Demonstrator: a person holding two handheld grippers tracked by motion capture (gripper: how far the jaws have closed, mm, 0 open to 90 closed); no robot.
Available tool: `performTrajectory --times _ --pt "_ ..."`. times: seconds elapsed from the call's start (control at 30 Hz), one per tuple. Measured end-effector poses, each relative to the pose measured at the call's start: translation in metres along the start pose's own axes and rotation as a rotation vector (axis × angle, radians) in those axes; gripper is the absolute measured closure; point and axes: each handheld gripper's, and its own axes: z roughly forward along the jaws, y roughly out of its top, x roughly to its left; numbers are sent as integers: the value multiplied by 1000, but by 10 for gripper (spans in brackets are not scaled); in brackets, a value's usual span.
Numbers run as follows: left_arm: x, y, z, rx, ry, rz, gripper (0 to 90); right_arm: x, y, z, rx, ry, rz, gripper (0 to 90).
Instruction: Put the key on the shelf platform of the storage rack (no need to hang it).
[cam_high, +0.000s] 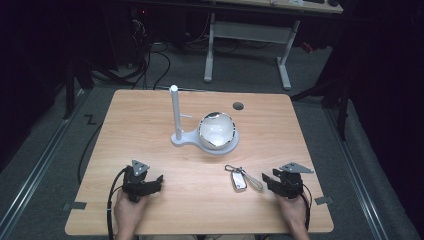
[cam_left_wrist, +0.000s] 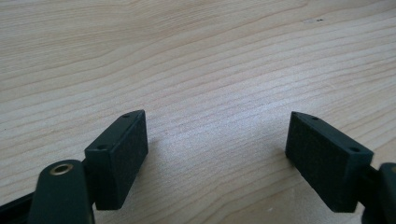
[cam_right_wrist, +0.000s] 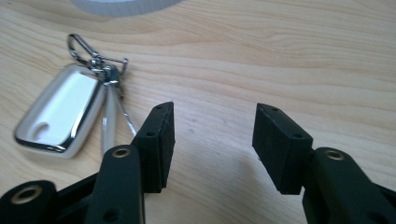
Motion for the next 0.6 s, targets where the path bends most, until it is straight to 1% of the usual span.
performTrajectory --times 0.07,0.13,0.2,0.23,0.37,0.4,0.47,0.5,0.6 --pt "0 0 0 0 0 0 213 2 1 0 -3 4 -3 502" --pt "0 0 0 0 0 0 213 6 4 0 -1 26 -10 510" --pt "0 0 0 0 0 0 213 8 5 0 0 34 -16 512" --pt "0 0 0 0 0 0 213 12 7 1 5 43 -33 518" --pt "0 0 0 0 0 0 213 18 10 2 -3 65 -41 524" --pt "0 0 0 0 0 0 213 22 12 3 -1 74 -58 530" --pt "0 0 0 0 0 0 213 23 13 4 -3 78 -64 537" --pt "0 0 0 0 0 0 213 27 14 5 0 92 -68 544" --pt "0 0 0 0 0 0 213 29 15 7 8 101 -77 547"
